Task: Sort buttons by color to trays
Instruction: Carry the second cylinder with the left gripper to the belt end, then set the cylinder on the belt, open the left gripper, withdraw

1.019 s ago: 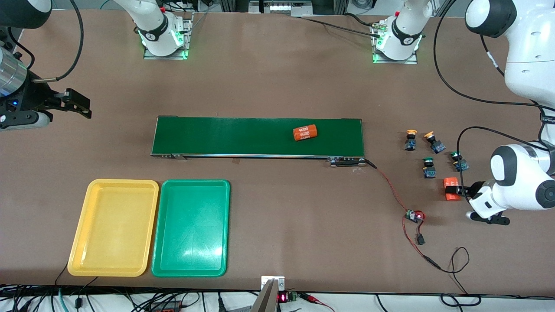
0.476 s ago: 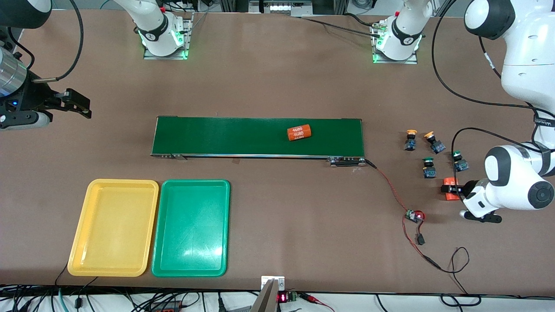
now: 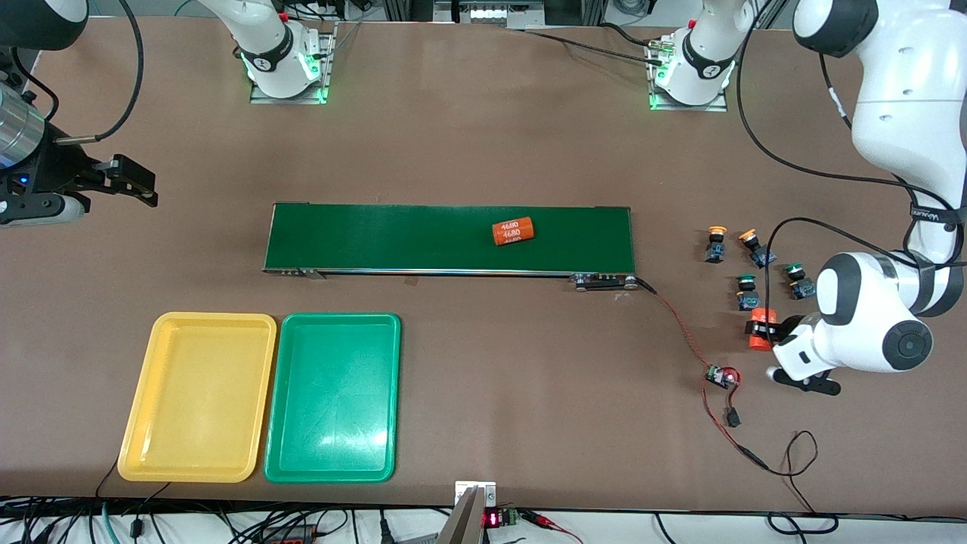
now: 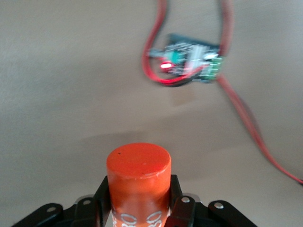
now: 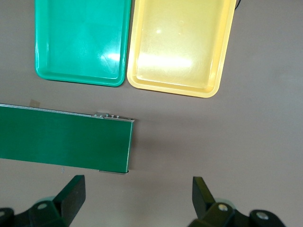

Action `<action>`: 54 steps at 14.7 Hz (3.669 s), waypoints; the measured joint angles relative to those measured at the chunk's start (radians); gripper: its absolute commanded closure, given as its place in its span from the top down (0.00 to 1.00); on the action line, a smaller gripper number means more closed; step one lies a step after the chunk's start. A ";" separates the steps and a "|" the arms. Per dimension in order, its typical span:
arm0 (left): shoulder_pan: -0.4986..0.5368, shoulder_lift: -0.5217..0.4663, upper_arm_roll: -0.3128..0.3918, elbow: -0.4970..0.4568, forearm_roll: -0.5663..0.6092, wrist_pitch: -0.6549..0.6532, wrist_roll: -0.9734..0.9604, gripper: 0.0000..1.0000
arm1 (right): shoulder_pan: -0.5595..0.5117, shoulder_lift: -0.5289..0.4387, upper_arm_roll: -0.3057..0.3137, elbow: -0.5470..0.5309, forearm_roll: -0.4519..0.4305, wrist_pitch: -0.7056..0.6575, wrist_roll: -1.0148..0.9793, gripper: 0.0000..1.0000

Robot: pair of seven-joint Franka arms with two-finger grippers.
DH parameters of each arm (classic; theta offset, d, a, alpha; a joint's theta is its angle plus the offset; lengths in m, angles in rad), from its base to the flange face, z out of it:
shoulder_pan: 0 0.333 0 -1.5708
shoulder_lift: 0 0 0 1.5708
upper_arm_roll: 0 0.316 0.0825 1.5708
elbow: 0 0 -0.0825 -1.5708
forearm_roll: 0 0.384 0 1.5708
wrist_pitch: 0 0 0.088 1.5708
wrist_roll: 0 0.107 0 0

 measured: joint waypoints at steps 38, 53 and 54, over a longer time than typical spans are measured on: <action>-0.111 -0.211 -0.426 -0.442 0.032 0.030 0.595 1.00 | -0.001 0.000 -0.001 0.000 0.000 0.000 0.000 1.00; -0.073 -0.389 -0.387 -0.328 0.051 -0.185 -0.272 1.00 | -0.002 0.000 -0.001 0.000 0.000 0.000 0.000 1.00; -0.062 -0.384 -0.358 -0.295 0.059 -0.188 -0.273 1.00 | -0.002 0.001 -0.001 0.000 0.000 0.000 0.000 1.00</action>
